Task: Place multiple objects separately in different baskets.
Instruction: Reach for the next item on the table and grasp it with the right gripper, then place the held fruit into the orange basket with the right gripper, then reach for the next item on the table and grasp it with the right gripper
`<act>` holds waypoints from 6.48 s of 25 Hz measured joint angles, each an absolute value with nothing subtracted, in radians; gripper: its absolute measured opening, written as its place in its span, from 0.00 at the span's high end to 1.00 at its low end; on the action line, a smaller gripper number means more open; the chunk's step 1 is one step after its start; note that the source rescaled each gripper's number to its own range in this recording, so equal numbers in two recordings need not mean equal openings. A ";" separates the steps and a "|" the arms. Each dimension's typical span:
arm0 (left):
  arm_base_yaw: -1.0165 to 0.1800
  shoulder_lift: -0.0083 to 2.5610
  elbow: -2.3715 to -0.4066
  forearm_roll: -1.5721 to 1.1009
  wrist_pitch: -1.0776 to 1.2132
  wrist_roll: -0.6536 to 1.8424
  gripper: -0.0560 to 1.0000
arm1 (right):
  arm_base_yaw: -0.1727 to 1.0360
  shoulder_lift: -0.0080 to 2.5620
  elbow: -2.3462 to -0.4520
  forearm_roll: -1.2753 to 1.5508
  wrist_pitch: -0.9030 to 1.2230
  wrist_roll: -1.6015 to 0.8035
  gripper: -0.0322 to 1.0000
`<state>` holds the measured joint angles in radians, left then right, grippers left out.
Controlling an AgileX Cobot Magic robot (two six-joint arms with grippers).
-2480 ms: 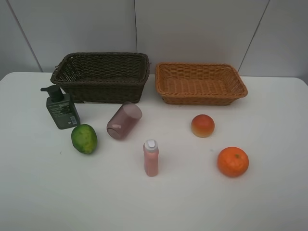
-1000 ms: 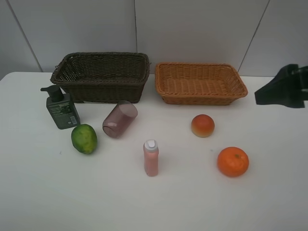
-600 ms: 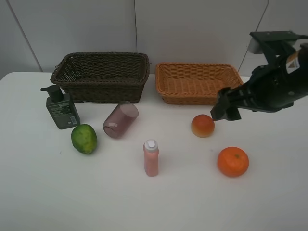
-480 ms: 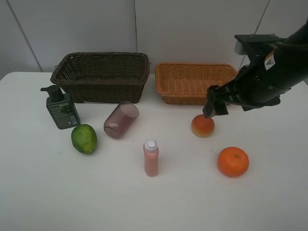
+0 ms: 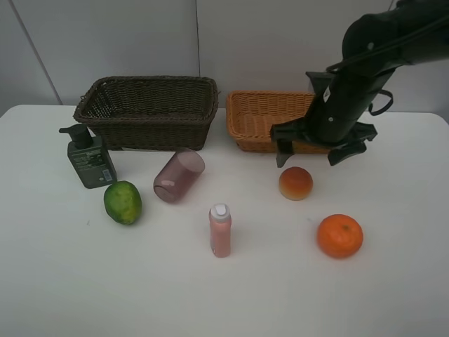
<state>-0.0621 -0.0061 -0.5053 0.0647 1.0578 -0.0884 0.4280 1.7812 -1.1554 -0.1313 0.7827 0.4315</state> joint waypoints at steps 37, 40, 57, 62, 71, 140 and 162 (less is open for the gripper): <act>-0.062 -0.006 -0.505 0.065 1.058 -0.088 0.05 | 0.398 2.079 -1.231 -0.187 0.677 0.505 0.29; -0.062 -0.006 -0.505 0.065 1.058 -0.088 0.05 | 0.398 2.079 -1.231 -0.190 0.676 0.505 0.54; -0.062 -0.006 -0.505 0.065 1.058 -0.088 0.05 | 0.398 2.079 -1.231 -0.190 0.674 0.505 0.54; -0.062 -0.006 -0.505 0.065 1.058 -0.088 0.05 | 0.398 2.077 -1.232 -0.189 0.674 0.505 0.54; -0.062 -0.006 -0.505 0.065 1.058 -0.088 0.05 | 0.398 2.037 -1.451 -0.177 1.016 0.408 0.54; -0.062 -0.006 -0.505 0.065 1.058 -0.088 0.05 | 0.336 1.967 -1.577 -0.055 1.182 0.036 0.00; -0.062 -0.006 -0.505 0.065 1.058 -0.088 0.05 | 0.347 1.685 -0.877 -0.054 0.815 0.389 0.00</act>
